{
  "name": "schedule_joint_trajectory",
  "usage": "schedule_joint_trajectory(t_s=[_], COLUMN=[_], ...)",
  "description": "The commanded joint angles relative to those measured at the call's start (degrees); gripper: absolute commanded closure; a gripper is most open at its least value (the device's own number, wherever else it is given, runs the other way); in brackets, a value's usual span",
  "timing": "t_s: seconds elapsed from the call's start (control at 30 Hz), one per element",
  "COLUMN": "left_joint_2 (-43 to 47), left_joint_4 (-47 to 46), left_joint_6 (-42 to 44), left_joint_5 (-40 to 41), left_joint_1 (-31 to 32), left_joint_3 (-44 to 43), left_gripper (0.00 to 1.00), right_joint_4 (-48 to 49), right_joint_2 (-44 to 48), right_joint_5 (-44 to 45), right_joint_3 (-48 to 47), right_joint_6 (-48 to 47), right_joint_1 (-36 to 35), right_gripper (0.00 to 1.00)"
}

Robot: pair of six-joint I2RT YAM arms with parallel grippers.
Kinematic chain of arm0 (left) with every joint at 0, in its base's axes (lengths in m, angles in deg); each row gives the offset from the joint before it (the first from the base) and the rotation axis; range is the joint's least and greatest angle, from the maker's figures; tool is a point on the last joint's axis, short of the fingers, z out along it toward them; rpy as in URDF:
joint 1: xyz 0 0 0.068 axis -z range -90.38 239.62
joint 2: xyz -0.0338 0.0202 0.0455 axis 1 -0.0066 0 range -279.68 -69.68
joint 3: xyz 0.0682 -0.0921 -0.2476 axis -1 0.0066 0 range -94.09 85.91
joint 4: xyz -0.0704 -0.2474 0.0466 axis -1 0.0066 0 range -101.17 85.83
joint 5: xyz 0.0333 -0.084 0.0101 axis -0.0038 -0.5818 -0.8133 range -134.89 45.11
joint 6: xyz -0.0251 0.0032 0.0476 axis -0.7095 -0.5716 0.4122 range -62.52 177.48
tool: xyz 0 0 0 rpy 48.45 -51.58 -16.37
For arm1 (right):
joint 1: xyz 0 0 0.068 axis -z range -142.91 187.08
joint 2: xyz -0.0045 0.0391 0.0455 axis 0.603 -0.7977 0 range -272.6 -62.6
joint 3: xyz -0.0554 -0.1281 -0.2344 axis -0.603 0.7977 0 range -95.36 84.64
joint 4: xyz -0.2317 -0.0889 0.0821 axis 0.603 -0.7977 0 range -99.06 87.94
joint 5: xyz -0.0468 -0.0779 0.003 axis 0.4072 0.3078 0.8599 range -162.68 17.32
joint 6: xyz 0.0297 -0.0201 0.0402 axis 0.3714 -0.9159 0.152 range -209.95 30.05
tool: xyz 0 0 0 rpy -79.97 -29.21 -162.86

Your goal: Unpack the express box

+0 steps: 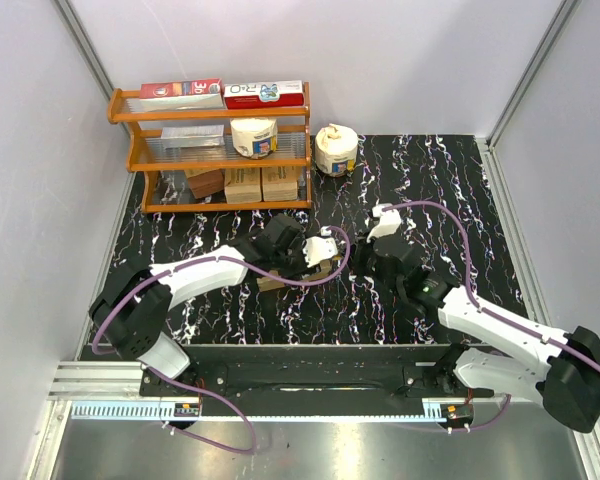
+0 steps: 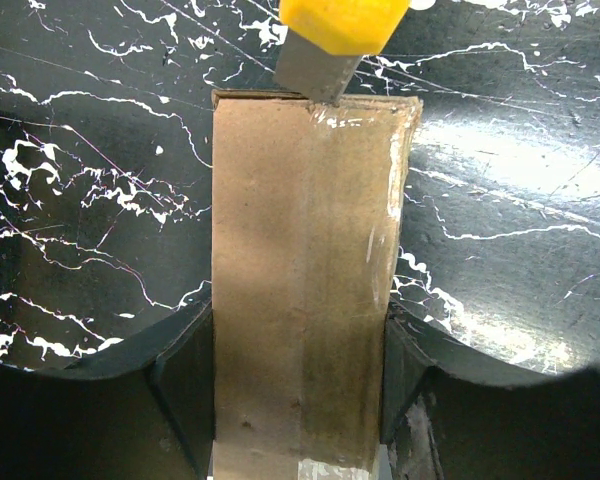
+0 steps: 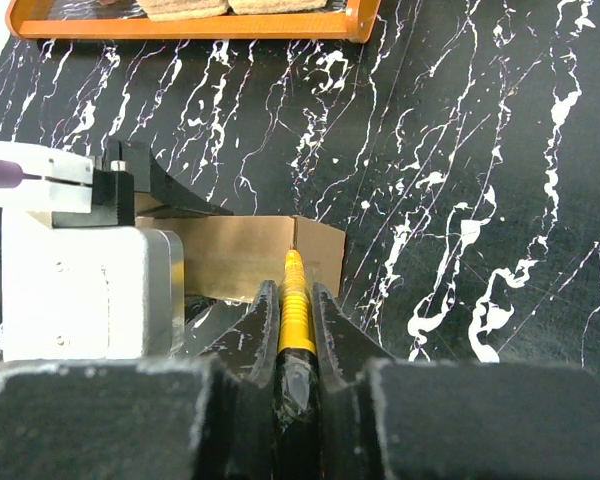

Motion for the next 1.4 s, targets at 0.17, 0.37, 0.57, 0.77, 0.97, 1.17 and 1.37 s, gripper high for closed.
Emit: schedule_joint_trajectory(t_s=[0.17, 0.37, 0.57, 0.77, 0.97, 1.17, 1.37], left_joint_2=[-5.5, -7.4, -8.2, -8.9, -9.2, -9.4, -8.0], left_joint_4=[8.5, 10.0, 10.6, 11.2, 11.7, 12.0, 12.4], left_joint_6=[0.5, -1.2, -1.6, -2.1, -2.2, -2.3, -2.9], left_joint_5=[3.9, 3.7, 3.8, 4.1, 3.9, 3.4, 2.1], left_joint_1=[-0.6, -1.3, -1.6, -1.8, -1.9, -1.9, -1.9], left_joint_3=[-0.2, -2.1, -2.7, -3.5, -4.0, -4.2, -5.2], left_gripper=[0.71, 0.71, 0.71, 0.71, 0.71, 0.71, 0.70], right_joint_4=[-4.2, -9.7, -16.3, -20.0, -22.8, -24.1, -24.2], right_joint_2=[1.0, 2.0, 2.8, 3.0, 5.0, 6.4, 8.0], right_joint_5=[-5.9, -8.5, -10.2, -10.8, -10.5, -9.8, -7.0], right_joint_3=[2.4, 1.5, 0.4, 0.0, 0.3, 0.9, -1.0], right_joint_6=[-1.3, 1.0, 1.9, 2.3, 2.6, 2.9, 2.9], right_joint_1=[-0.3, -0.3, -0.3, -0.2, -0.3, -0.3, -0.3], right_gripper=[1.00, 1.00, 1.00, 1.00, 1.00, 1.00, 1.00])
